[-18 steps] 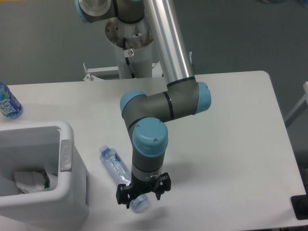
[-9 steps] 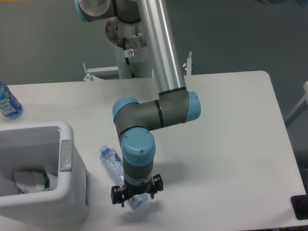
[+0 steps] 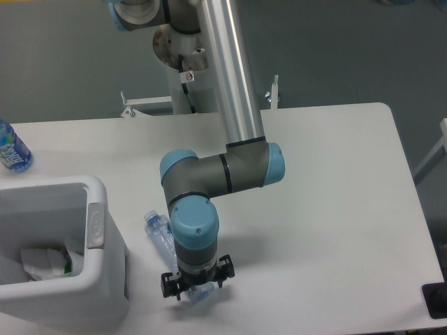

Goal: Place the trash in the trash can
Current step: 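Lower the gripper around the bottle and close on its middle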

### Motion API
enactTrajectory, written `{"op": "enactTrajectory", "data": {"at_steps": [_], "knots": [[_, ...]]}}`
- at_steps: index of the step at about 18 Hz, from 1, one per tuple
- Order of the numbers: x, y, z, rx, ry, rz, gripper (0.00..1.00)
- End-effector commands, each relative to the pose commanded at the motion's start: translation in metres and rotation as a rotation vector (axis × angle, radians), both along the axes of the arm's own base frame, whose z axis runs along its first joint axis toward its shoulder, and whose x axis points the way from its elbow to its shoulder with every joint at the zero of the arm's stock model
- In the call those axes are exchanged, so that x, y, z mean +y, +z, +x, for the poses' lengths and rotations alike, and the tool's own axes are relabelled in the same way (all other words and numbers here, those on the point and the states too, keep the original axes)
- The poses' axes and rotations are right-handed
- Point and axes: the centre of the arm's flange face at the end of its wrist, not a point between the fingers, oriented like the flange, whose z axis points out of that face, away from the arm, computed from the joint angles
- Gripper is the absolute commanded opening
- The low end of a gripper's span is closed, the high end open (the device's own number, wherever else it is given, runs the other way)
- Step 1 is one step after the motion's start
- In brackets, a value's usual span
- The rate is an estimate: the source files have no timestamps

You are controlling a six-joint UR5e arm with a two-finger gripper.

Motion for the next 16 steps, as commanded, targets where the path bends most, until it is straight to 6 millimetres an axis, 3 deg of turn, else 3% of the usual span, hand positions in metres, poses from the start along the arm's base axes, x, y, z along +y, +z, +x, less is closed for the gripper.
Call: {"op": "enactTrajectory", "data": {"at_steps": [3,8,12,16], "knots": [[0.004,-0.004,0.007,0.015,-0.011,-0.017,1.0],[0.004,-0.001,0.009,0.017,-0.012,-0.015,0.75],[0.004,0.0,0.011,0.017,-0.015,-0.015,0.62],[0.004,0.004,0.011,0.019,-0.019,-0.011,0.59]]}}
